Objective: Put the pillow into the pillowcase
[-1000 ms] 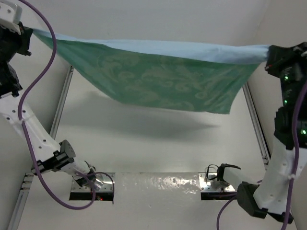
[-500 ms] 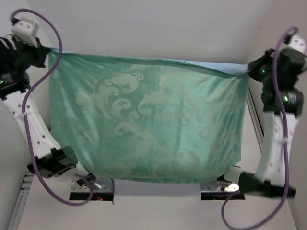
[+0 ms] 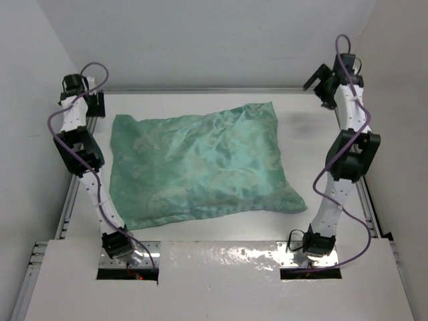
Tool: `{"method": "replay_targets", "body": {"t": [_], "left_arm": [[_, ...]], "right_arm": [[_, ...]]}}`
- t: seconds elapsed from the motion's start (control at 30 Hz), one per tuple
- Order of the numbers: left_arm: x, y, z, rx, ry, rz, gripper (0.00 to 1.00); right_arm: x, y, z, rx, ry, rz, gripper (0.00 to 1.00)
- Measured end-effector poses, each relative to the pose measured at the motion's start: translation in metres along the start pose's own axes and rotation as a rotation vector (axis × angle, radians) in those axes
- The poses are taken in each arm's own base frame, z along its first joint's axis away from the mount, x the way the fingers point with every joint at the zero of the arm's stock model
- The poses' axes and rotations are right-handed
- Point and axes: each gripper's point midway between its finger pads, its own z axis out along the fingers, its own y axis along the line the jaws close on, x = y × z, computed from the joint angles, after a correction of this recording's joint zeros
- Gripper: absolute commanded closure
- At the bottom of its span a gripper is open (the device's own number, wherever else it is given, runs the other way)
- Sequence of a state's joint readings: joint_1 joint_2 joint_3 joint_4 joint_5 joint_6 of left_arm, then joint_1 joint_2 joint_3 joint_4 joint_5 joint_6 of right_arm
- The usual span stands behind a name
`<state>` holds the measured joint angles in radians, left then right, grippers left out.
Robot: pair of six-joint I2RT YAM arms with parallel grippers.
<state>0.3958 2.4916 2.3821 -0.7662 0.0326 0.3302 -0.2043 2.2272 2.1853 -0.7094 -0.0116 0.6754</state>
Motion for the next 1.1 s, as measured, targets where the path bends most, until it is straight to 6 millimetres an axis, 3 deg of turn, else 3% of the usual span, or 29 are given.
{"method": "replay_targets", "body": {"t": [0.1,0.13,0.17,0.27,0.33,0.4,0.43,0.5,0.6,0.7,0.8,0.9,0.97,1.1], "left_arm": [[0.067,-0.006,-0.028,-0.003,0.143,-0.010,0.29],[0.073,-0.007,-0.040,-0.004,0.156,-0.008,0.29],[0.071,-0.006,-0.054,-0.009,0.149,-0.008,0.29],[0.036,0.001,-0.092,-0.031,0.034,0.003,0.29],[0.017,0.003,-0.120,-0.039,-0.040,0.018,0.29],[0.012,0.002,-0.142,-0.036,-0.075,0.035,0.28],[0.015,-0.001,-0.150,-0.029,-0.082,0.044,0.19],[0.028,-0.007,-0.158,-0.006,-0.068,0.064,0.17],[0.064,-0.020,-0.160,0.040,0.003,0.088,0.13],[0.115,-0.039,-0.155,0.107,0.109,0.098,0.10],[0.165,-0.058,-0.156,0.172,0.208,0.090,0.09],[0.197,-0.071,-0.158,0.210,0.257,0.080,0.09],[0.212,-0.077,-0.160,0.225,0.281,0.071,0.09],[0.223,-0.082,-0.158,0.233,0.285,0.058,0.09]], "right_arm": [[0.046,-0.016,-0.038,0.044,0.070,-0.045,0.01],[0.051,-0.012,-0.056,0.033,0.067,-0.074,0.01],[0.051,-0.007,-0.071,0.015,0.049,-0.097,0.01],[0.051,0.016,-0.119,-0.065,-0.029,-0.188,0.01],[0.063,0.022,-0.143,-0.106,-0.050,-0.240,0.01],[0.086,0.019,-0.160,-0.135,-0.031,-0.277,0.01],[0.096,0.013,-0.162,-0.144,-0.027,-0.287,0.01],[0.124,-0.008,-0.163,-0.125,0.016,-0.300,0.01],[0.167,-0.041,-0.162,-0.089,0.075,-0.314,0.01],[0.207,-0.076,-0.167,-0.042,0.130,-0.318,0.01],[0.227,-0.094,-0.172,-0.017,0.143,-0.306,0.01],[0.242,-0.103,-0.174,-0.012,0.156,-0.283,0.01],[0.256,-0.110,-0.174,-0.013,0.177,-0.264,0.01],[0.280,-0.120,-0.175,-0.027,0.194,-0.226,0.01]]}}
